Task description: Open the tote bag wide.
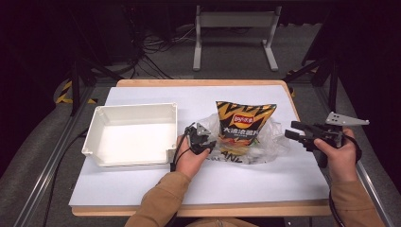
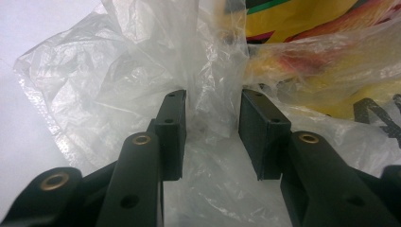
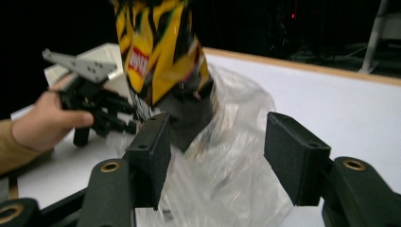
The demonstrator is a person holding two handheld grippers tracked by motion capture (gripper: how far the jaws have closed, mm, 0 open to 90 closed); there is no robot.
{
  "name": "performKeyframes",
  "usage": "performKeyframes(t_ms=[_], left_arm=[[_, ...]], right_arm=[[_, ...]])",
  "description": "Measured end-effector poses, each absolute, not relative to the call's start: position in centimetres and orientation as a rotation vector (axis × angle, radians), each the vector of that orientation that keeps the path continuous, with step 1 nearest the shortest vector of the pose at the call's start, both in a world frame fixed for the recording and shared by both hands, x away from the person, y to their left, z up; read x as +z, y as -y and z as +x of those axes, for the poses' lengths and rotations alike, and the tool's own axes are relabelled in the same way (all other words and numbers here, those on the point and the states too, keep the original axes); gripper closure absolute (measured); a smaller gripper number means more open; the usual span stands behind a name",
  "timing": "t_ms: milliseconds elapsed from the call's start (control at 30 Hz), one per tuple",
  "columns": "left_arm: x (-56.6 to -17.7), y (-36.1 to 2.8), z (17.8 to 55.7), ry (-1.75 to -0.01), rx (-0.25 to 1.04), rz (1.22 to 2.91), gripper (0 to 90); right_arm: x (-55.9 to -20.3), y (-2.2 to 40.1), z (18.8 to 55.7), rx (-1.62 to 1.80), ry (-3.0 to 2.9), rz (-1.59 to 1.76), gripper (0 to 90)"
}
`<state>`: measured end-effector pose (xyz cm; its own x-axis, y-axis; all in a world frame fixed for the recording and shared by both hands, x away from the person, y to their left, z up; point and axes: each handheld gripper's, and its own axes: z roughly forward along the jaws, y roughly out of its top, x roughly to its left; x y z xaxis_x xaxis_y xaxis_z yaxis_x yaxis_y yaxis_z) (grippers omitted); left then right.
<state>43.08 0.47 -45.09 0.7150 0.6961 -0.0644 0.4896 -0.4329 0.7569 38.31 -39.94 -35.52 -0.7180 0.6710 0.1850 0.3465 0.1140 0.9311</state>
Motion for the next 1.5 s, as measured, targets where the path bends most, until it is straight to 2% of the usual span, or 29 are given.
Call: performKeyframes(t_ms=[167,300,367,900,933,967,1000,1100,1200,1333,1500], left_arm=[[-45.1,-0.5,43.1,-0.898,0.325,2.119,61.9],[-45.1,-0.5,43.0,-0.897,0.330,2.115,61.4],[-45.1,-0.5,43.0,-0.893,0.333,2.117,61.3],[-45.1,-0.6,42.9,-0.892,0.328,2.107,57.5],[-45.1,-0.6,42.9,-0.891,0.328,2.107,57.4],[-45.1,-0.6,42.9,-0.891,0.329,2.106,57.4],[-45.1,-0.6,42.9,-0.891,0.329,2.106,57.3],[-45.1,-0.6,42.9,-0.892,0.328,2.106,57.4],[-45.1,-0.6,43.0,-0.895,0.323,2.110,57.6],[-45.1,-0.7,43.1,-0.903,0.311,2.111,57.4],[-45.1,-0.6,43.0,-0.905,0.318,2.112,57.0]], right_arm=[[-34.8,40.3,38.8,1.632,-2.069,1.012,43.4],[-35.3,39.6,40.1,1.595,-2.085,1.040,39.5],[-35.9,38.9,40.9,1.557,-2.100,1.047,36.3],[-40.4,35.6,44.7,1.343,-2.212,1.080,30.2],[-40.6,35.5,44.8,1.342,-2.212,1.080,32.6],[-40.8,35.3,44.8,1.346,-2.224,1.074,45.6],[-40.8,35.3,44.8,1.346,-2.224,1.074,45.6],[-40.9,35.2,44.8,1.292,-2.238,1.054,71.0],[-41.3,35.1,44.9,1.222,-2.260,1.072,82.5],[-42.6,34.8,45.4,1.009,-2.367,1.132,86.3],[-43.2,34.9,45.3,0.951,-2.399,1.173,86.3]])
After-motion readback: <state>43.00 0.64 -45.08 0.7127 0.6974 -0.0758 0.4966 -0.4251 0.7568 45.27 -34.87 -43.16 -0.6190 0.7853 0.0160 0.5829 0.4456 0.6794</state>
